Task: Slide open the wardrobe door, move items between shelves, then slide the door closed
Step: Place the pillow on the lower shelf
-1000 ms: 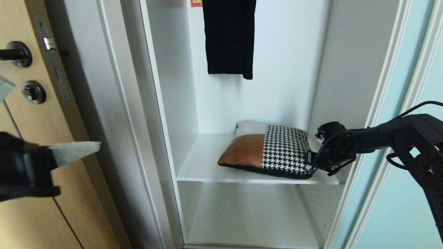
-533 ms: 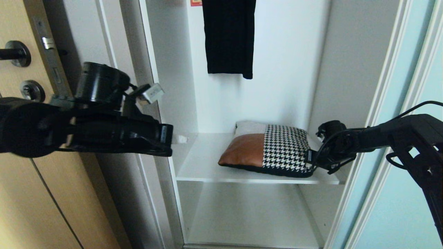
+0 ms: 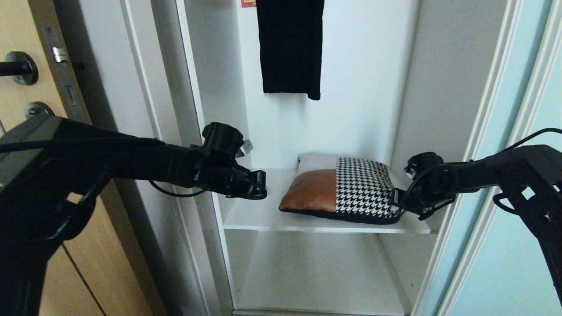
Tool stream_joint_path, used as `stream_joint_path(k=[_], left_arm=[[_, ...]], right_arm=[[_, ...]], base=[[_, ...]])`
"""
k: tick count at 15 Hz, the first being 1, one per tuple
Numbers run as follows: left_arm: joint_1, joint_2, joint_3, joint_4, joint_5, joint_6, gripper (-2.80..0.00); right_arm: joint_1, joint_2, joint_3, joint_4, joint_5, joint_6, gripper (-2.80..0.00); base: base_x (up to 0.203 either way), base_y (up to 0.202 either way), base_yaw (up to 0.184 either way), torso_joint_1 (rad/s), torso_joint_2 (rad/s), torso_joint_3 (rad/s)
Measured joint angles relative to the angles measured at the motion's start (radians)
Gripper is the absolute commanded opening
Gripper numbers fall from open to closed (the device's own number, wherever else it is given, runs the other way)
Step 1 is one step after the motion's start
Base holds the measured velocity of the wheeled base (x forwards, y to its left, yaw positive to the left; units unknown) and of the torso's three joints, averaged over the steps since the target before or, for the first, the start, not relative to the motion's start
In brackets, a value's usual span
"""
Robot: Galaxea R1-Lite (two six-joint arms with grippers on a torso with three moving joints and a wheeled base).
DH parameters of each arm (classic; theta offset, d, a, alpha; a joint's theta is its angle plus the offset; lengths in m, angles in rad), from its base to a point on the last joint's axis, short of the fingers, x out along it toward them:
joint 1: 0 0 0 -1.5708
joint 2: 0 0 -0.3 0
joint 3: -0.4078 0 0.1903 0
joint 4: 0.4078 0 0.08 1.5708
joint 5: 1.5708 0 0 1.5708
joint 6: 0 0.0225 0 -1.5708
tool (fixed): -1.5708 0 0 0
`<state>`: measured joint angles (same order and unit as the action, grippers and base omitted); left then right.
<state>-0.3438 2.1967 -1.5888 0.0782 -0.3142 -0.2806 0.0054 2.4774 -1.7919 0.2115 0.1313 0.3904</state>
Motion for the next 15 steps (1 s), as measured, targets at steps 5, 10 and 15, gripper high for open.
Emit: stream_joint_path(k=[5,10,15], left_arm=[[-0.002,0.197,-0.198,0.065,0.041,0.0,0.0],[-0.002,0.329,-0.332,0.126,-0.057,0.141,0.0],[-0.009,0.421,-0.349,0.042,-0.074,0.241,0.0]], right_arm=[[-0.008,0.003,-0.009,0.001,0.004,0.002,-2.8],[-0.013,0.009,-0.015,0.001,0.026,0.005,-2.8],[-0.017,0.029,-0.034,0.0,0.028,0.005,-2.8]], base=[[0.0,0.0,0.0,0.0,0.0,0.0],[0.0,0.0,0.0,0.0,0.0,0.0],[0.0,0.0,0.0,0.0,0.0,0.0]])
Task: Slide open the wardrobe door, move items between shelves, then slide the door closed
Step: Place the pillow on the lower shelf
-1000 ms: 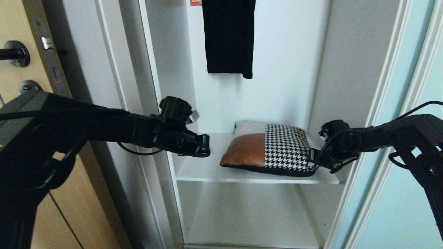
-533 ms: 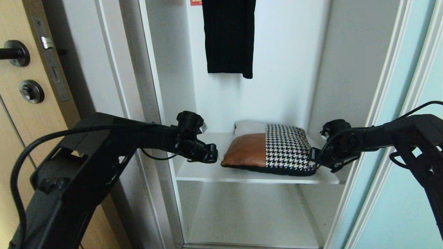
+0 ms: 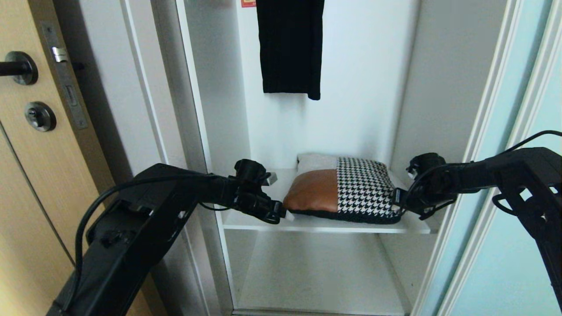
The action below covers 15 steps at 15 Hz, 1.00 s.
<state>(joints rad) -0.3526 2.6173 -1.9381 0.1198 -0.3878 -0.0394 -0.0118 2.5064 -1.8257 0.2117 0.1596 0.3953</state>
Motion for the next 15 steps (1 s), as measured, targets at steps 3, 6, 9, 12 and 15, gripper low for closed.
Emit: stream_joint_path(k=[3,6,9,12,15], left_arm=[[0.0,0.021,-0.001,-0.11,-0.007,-0.011,0.0],[-0.015,0.025,-0.001,-0.218,-0.006,-0.016,0.0],[-0.041,0.033,0.0,-0.243,-0.006,-0.018,0.0],[-0.059,0.048,0.001,-0.239,-0.007,-0.022,0.0],[-0.058,0.071,0.0,-0.254,-0.003,-0.024,0.0]], right_arm=[[-0.003,0.006,0.004,-0.001,0.01,-0.001,-2.8],[-0.004,0.011,0.004,0.0,0.017,-0.001,-2.8],[-0.005,0.01,0.006,0.002,0.017,0.0,-2.8],[-0.007,0.004,0.009,0.004,0.017,0.001,-2.8],[-0.009,0.001,0.009,0.004,0.021,0.001,-2.8]], base=[[0.0,0.0,0.0,0.0,0.0,0.0],[0.0,0.0,0.0,0.0,0.0,0.0],[0.0,0.0,0.0,0.0,0.0,0.0],[0.0,0.0,0.0,0.0,0.0,0.0],[0.0,0.0,0.0,0.0,0.0,0.0]])
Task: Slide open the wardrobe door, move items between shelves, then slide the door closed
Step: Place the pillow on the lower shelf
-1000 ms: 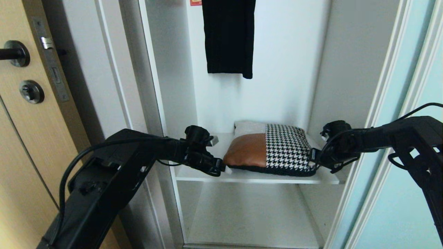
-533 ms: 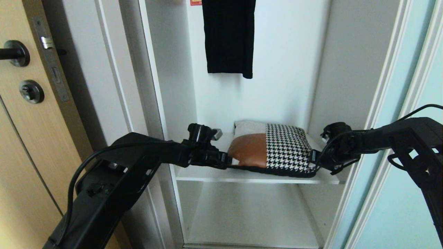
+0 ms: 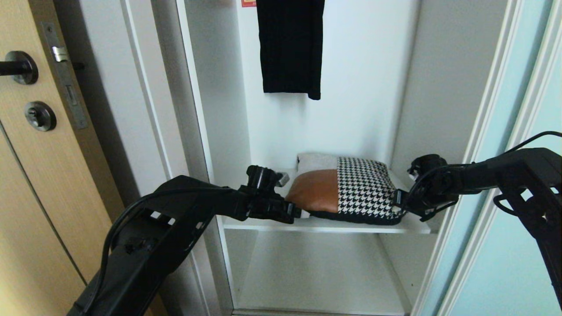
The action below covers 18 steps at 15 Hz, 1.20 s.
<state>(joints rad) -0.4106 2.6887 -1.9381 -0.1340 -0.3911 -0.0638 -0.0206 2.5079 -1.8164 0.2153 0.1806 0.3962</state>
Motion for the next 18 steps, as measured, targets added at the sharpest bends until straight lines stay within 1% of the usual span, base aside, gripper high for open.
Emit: stream_joint_path(k=[3,6,9,16,18], left_arm=[[0.009,0.016,-0.002,-0.058,0.008,-0.002,0.0],[0.023,0.015,-0.001,-0.061,0.008,-0.004,0.0],[0.037,0.007,0.001,-0.059,0.009,-0.021,0.0],[0.035,0.014,0.002,-0.062,-0.003,-0.017,0.0],[0.031,0.027,0.001,-0.087,-0.007,-0.016,0.0]], right_arm=[[-0.006,-0.001,0.004,0.006,0.011,-0.002,-2.8],[-0.015,-0.013,0.013,0.022,0.01,-0.007,-2.8],[-0.025,-0.038,0.017,0.056,0.006,0.0,-2.8],[-0.042,-0.076,0.034,0.072,0.006,-0.009,-2.8],[-0.047,-0.08,0.046,0.071,0.008,-0.009,-2.8]], base=[[0.0,0.0,0.0,0.0,0.0,0.0],[0.0,0.0,0.0,0.0,0.0,0.0],[0.0,0.0,0.0,0.0,0.0,0.0],[0.0,0.0,0.0,0.0,0.0,0.0],[0.0,0.0,0.0,0.0,0.0,0.0]])
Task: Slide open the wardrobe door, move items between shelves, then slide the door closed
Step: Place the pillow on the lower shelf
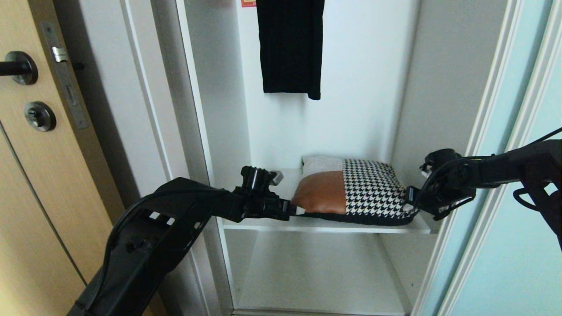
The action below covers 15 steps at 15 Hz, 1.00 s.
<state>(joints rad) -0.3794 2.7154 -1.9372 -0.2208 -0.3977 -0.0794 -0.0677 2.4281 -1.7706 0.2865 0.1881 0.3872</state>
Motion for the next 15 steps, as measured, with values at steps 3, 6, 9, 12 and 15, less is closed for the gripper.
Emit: stream_joint_path(k=[3,6,9,12,15], left_arm=[[-0.008,0.014,0.001,-0.014,-0.006,-0.004,0.0],[-0.017,0.015,0.002,-0.017,-0.033,-0.006,0.0],[-0.022,0.018,0.002,-0.034,-0.035,-0.004,0.0],[-0.03,0.026,0.001,-0.058,-0.045,-0.005,0.0],[-0.033,0.03,0.002,-0.054,-0.056,-0.003,0.0]], right_arm=[[-0.001,-0.008,0.05,-0.004,0.003,-0.022,-2.8],[0.01,-0.031,0.094,-0.003,0.009,-0.039,-2.8],[0.017,-0.058,0.124,-0.002,0.011,-0.044,-2.8],[0.018,-0.074,0.145,-0.011,0.013,-0.056,-2.8],[0.016,-0.074,0.138,-0.012,0.013,-0.052,-2.8]], base=[[0.0,0.0,0.0,0.0,0.0,0.0],[0.0,0.0,0.0,0.0,0.0,0.0],[0.0,0.0,0.0,0.0,0.0,0.0],[0.0,0.0,0.0,0.0,0.0,0.0],[0.0,0.0,0.0,0.0,0.0,0.0]])
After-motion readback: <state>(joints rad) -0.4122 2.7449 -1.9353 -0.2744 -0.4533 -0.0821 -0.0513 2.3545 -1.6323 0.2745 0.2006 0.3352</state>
